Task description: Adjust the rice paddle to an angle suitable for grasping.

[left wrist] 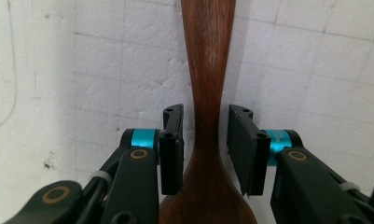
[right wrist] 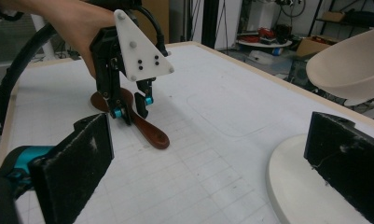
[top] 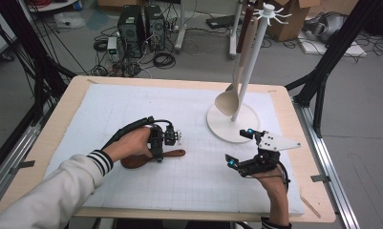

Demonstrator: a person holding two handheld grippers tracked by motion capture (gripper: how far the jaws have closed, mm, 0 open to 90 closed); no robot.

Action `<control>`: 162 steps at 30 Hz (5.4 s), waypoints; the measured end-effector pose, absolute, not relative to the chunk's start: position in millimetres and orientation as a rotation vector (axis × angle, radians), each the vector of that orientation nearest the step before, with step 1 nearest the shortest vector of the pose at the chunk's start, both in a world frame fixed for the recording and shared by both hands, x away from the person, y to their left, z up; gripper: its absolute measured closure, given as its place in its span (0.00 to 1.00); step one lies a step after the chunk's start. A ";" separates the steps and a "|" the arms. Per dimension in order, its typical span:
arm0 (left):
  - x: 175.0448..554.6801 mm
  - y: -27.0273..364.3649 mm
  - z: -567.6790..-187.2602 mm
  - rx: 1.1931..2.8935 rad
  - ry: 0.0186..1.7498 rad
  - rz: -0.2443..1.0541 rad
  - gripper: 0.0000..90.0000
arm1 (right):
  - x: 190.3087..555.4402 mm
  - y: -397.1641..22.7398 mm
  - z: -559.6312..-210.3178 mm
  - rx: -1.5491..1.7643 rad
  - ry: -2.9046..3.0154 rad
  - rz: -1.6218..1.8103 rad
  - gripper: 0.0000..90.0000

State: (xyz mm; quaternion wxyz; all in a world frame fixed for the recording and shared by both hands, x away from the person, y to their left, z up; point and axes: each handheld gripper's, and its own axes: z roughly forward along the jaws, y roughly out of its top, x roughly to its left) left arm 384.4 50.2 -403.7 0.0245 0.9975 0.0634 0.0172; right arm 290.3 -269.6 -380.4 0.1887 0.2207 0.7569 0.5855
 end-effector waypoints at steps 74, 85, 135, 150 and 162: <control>390.5 91.9 -345.3 2.747 0.341 0.067 0.86 | 292.4 -266.1 -382.8 0.643 2.123 1.646 0.00; 387.7 112.1 -321.2 2.536 0.305 0.057 0.86 | 291.5 -264.3 -382.2 0.637 2.118 1.657 0.00; 369.6 149.8 -294.2 2.041 0.029 0.050 0.86 | 304.1 -245.3 -314.5 0.569 2.130 1.839 0.00; 371.7 142.9 -296.8 1.959 -0.042 0.017 0.86 | 308.8 -230.3 -292.7 0.488 2.138 1.827 0.00; 371.5 137.4 -298.0 1.887 -0.088 -0.039 0.86 | 314.7 -216.0 -285.0 0.440 2.155 1.851 0.00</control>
